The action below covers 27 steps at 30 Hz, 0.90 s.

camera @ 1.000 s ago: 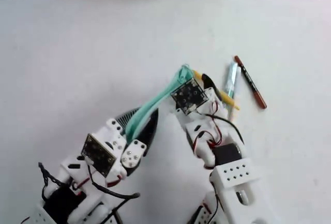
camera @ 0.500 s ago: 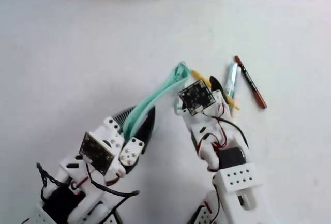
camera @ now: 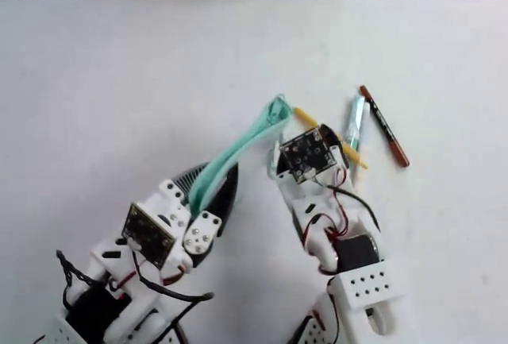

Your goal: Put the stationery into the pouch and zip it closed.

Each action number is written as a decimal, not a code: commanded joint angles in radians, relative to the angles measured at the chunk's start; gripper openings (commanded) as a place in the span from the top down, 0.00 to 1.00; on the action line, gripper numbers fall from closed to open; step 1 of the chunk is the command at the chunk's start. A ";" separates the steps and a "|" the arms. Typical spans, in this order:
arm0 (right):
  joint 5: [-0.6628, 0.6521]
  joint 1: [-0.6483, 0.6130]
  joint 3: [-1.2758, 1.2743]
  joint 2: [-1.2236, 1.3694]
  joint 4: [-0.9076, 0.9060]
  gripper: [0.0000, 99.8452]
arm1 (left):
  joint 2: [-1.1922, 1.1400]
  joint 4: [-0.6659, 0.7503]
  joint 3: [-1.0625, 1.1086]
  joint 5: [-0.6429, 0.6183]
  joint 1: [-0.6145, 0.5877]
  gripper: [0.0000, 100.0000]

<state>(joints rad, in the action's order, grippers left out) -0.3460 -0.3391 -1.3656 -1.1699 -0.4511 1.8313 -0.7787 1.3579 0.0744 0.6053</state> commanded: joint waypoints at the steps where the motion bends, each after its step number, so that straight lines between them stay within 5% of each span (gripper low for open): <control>1: 0.011 -0.027 -0.005 -0.018 0.022 0.76 | -0.007 -0.006 -0.006 0.006 -0.007 0.98; 8: 0.132 0.044 0.020 -0.051 0.004 0.76 | -0.007 -0.006 -0.006 0.006 -0.008 0.98; 27: 0.126 -0.022 -0.061 -0.096 0.096 0.76 | -0.007 -0.006 -0.011 0.002 -0.027 0.98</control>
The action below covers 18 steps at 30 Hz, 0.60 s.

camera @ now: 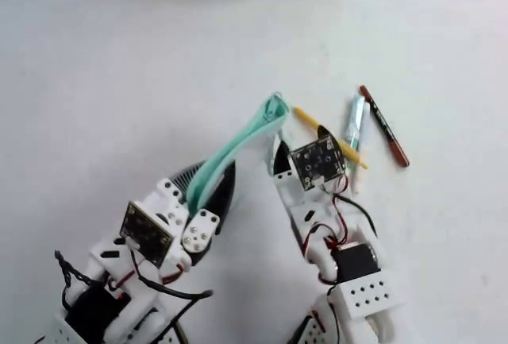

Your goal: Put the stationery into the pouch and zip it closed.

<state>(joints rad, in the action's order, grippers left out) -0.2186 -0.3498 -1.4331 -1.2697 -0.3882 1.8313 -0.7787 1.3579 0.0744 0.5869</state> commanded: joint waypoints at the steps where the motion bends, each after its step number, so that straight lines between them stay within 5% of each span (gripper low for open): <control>1: -0.002 -0.012 0.006 0.027 0.061 0.76 | -0.007 -0.006 -0.011 0.002 -0.008 0.98; 10: -0.002 -0.004 0.124 0.355 0.180 0.76 | -0.007 -0.006 -0.011 0.003 -0.010 0.98; 18: 0.005 -0.012 0.129 0.400 0.266 0.76 | -0.007 -0.006 -0.011 0.003 -0.007 0.98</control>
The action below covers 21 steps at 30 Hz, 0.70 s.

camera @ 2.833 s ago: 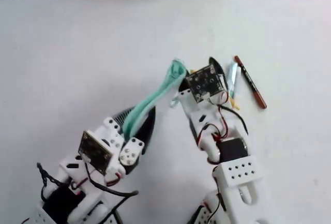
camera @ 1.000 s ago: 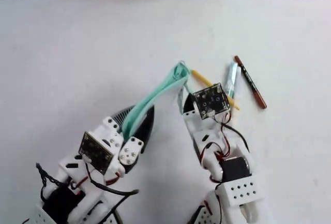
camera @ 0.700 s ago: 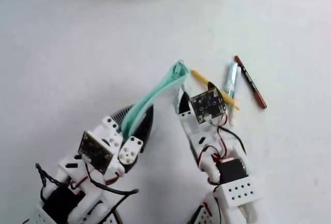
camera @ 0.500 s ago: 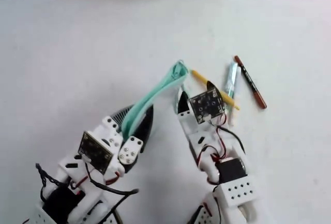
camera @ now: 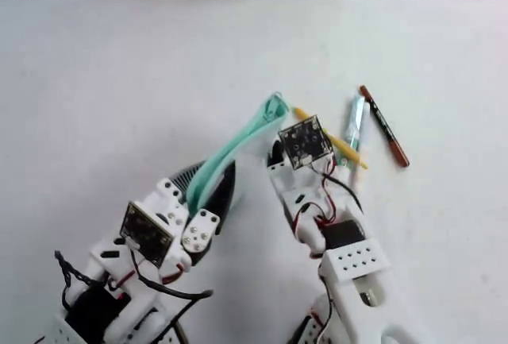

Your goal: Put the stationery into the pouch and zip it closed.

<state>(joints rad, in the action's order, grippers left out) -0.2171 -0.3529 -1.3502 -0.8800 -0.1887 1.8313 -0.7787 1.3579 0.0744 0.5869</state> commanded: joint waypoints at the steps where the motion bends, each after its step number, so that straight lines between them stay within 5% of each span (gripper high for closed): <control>1: 0.003 -0.010 0.046 0.027 0.094 0.76 | -0.007 -0.006 -0.011 0.003 -0.005 0.98; 14: 0.005 0.050 0.075 0.400 0.553 0.76 | -0.007 -0.006 -0.011 0.002 -0.008 0.98; 19: -0.003 0.079 0.075 0.349 0.550 0.99 | -0.007 -0.006 -0.008 0.003 -0.007 0.98; 21: -0.006 0.097 0.075 0.335 0.550 0.95 | -0.007 -0.006 -0.008 0.005 -0.005 0.98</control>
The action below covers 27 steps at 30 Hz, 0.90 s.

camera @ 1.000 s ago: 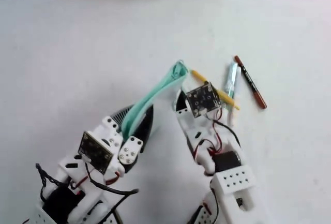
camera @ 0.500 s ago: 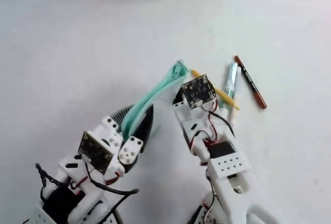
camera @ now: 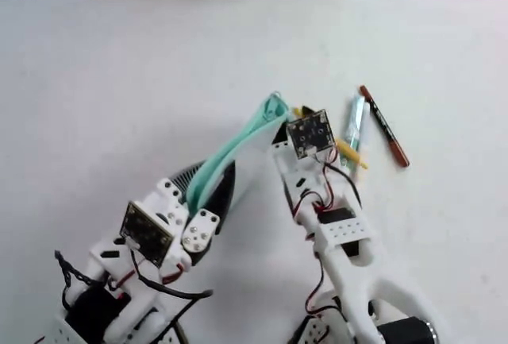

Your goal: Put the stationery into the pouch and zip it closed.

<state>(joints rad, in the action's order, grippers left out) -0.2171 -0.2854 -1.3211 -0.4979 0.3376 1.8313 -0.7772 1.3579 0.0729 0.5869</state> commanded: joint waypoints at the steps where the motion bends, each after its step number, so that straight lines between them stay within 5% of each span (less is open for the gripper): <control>1: -0.005 0.042 0.046 -0.051 0.024 0.96 | -0.007 -0.008 -0.006 0.006 -0.005 0.98; 11: 0.058 0.177 0.037 -0.242 -0.051 0.98 | -0.007 0.068 0.066 0.008 -0.010 0.98; 20: 0.074 0.183 0.402 -0.791 -0.751 0.98 | -0.007 0.098 0.087 0.009 -0.047 0.98; 27: -0.040 0.084 0.855 -0.707 -1.102 0.98 | -0.007 0.127 0.091 0.002 -0.097 0.98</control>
<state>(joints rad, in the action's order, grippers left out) -0.2325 -0.1841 -0.6628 -1.2605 -0.6429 1.8313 -0.6759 1.4270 0.0713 0.5132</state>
